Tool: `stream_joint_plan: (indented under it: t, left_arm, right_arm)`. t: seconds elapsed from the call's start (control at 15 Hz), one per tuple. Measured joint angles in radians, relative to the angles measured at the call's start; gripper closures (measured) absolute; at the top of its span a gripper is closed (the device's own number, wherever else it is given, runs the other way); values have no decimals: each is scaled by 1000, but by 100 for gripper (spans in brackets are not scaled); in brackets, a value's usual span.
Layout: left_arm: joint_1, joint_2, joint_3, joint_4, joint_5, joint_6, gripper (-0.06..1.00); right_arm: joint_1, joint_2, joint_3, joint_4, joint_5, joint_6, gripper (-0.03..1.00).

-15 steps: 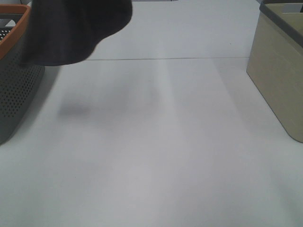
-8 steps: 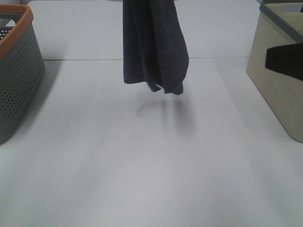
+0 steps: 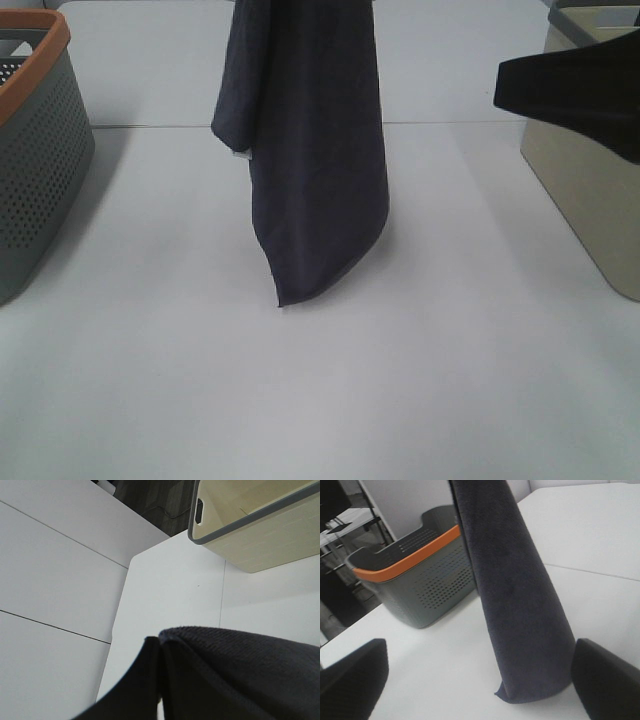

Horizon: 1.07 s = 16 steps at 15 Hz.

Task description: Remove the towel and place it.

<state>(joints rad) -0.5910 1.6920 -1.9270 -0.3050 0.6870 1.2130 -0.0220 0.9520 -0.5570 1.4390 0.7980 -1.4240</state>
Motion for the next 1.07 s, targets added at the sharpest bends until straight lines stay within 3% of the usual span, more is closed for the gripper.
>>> stream_joint_plan:
  t: [0.2, 0.6, 0.8, 0.87, 1.07]
  left_arm:
    - [-14, 0, 0, 0, 1, 0, 94]
    - [-22, 0, 0, -4, -17, -47, 94]
    - [-22, 0, 0, -4, -17, -79, 94]
    - [-22, 0, 0, -4, -17, -84, 94]
    - [-22, 0, 0, -3, -16, -87, 94]
  right_arm:
    - [0, 40, 0, 42, 159, -81, 1]
    - [0, 100, 0, 183, 325, -80, 1]
    - [11, 104, 0, 203, 309, -84, 1]
    - [53, 113, 0, 222, 273, -109, 1]
    - [248, 198, -17, 284, 54, -271, 1]
